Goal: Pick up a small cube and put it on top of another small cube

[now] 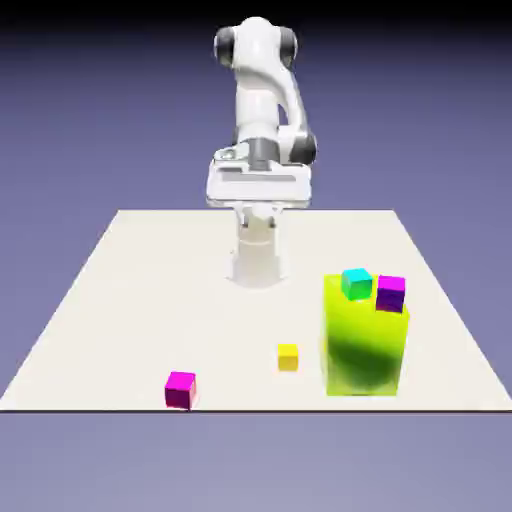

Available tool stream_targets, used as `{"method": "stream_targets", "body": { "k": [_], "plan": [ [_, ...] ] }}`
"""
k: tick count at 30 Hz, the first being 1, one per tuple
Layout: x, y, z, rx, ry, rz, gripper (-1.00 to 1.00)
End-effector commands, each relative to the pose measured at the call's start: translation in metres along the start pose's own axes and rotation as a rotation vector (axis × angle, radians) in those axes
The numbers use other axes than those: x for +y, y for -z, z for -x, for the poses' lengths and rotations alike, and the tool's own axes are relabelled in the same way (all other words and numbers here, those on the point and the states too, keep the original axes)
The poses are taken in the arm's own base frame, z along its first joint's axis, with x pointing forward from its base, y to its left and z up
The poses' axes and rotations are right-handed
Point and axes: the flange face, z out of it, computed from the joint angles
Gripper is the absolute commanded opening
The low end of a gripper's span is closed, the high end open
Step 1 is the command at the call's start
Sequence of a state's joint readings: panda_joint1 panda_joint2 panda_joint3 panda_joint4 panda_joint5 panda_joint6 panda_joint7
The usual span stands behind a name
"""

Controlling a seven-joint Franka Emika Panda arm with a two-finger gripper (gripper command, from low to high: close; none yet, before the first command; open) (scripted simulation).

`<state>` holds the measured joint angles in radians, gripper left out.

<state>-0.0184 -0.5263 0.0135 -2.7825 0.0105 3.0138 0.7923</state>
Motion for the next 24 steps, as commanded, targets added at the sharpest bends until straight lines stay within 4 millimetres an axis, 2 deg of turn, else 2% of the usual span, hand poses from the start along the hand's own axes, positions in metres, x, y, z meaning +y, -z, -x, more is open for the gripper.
{"method": "stream_targets", "body": {
  "k": [1, 6, 11, 18, 24],
  "plan": [
    [0.003, -0.01, -0.006, -0.013, -0.059, 0.033, 0.0],
    [0.025, -0.063, -0.032, -0.071, -0.363, 0.193, 0.0],
    [0.057, -0.117, -0.053, -0.117, -0.681, 0.35, 0.0],
    [0.118, -0.191, -0.072, -0.172, -1.144, 0.569, 0.0],
    [0.179, -0.248, -0.076, -0.217, -1.551, 0.762, 0.0]
  ]
}}
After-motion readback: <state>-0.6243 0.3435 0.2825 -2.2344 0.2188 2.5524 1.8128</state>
